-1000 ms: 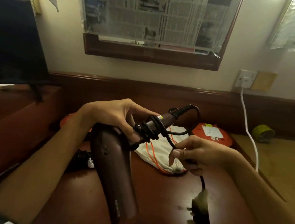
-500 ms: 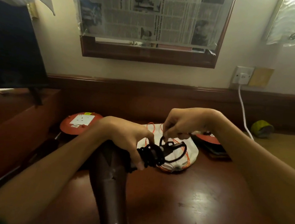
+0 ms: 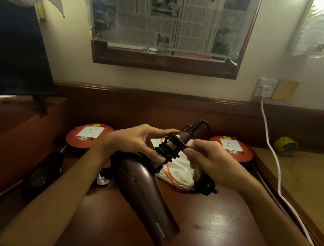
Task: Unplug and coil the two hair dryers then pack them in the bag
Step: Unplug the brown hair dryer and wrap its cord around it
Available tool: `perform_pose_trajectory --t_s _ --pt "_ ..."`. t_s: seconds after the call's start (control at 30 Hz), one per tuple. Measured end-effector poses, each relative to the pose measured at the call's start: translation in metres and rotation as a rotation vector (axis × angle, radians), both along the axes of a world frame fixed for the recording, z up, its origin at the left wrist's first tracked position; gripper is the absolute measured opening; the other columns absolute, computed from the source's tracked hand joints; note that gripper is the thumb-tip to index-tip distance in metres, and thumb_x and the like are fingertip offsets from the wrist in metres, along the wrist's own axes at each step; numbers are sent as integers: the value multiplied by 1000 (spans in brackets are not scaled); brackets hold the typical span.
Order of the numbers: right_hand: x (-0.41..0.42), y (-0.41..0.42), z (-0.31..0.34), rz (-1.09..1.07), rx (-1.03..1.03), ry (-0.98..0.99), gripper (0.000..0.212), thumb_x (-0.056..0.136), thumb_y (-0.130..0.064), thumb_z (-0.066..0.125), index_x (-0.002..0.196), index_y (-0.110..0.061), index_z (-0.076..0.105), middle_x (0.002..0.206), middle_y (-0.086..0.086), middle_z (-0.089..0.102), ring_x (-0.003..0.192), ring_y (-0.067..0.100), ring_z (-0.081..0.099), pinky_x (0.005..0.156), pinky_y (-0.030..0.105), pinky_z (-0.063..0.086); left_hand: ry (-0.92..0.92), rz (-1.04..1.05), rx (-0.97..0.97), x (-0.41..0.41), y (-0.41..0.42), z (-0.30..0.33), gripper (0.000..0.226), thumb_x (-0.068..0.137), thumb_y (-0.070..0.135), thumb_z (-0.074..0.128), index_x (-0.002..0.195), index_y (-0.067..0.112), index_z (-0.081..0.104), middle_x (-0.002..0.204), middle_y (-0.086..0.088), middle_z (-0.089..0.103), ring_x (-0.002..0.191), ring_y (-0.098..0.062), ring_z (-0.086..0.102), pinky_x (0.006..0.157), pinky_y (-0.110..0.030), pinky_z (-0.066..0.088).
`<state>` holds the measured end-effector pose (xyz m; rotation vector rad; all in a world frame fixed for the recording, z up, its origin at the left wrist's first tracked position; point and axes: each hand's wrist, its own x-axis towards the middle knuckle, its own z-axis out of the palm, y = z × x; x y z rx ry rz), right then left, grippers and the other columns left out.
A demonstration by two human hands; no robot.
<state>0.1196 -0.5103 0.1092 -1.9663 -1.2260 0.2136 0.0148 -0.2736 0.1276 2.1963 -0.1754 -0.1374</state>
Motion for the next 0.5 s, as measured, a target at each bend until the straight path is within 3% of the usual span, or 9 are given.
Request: perform_pose_trajectory --t_s 0.1,0.17,0.23,0.37,0.43,0.5 --pt "11 -14 -18 13 90 113 24 102 -20 58 81 -12 64 56 -2 59 50 12 54 51 29 45 23 -13 -118 -6 -2 -9 87 88 -7 73 158 30 36 106 11 79 85 -13 77 74 -22 58" --pt "15 -20 -29 10 130 139 21 101 -19 59 84 -10 66 58 8 58 51 18 53 52 35 45 20 -50 -154 -12 -6 -11 87 90 -13 68 157 28 32 91 13 80 77 -7 75 70 -18 57" --pt "15 -21 -36 6 164 133 18 99 -20 61 87 -11 72 66 15 59 56 19 53 55 32 44 11 -63 -185 -17 -10 -15 88 89 -16 66 158 26 30 82 12 80 71 -3 74 66 -14 54" --pt "18 -20 -40 -115 146 39 23 87 -48 62 91 -29 75 92 -13 63 85 6 62 72 20 48 -20 -60 -270 -24 -10 -24 90 87 -11 72 158 30 37 92 -10 81 75 -17 76 69 -23 56" --pt "21 -21 -45 -179 70 21 32 83 -61 57 98 -37 70 106 -16 58 98 4 60 74 17 49 -40 -51 -275 -28 -13 -25 90 87 -12 72 158 32 36 96 -9 81 78 -17 76 71 -25 57" --pt "19 -21 -51 -179 -12 158 46 85 -68 51 110 -33 68 114 -8 64 102 10 65 74 20 54 -51 -31 -307 -29 -16 -29 91 87 -12 71 157 32 34 100 -5 81 81 -18 77 73 -24 57"
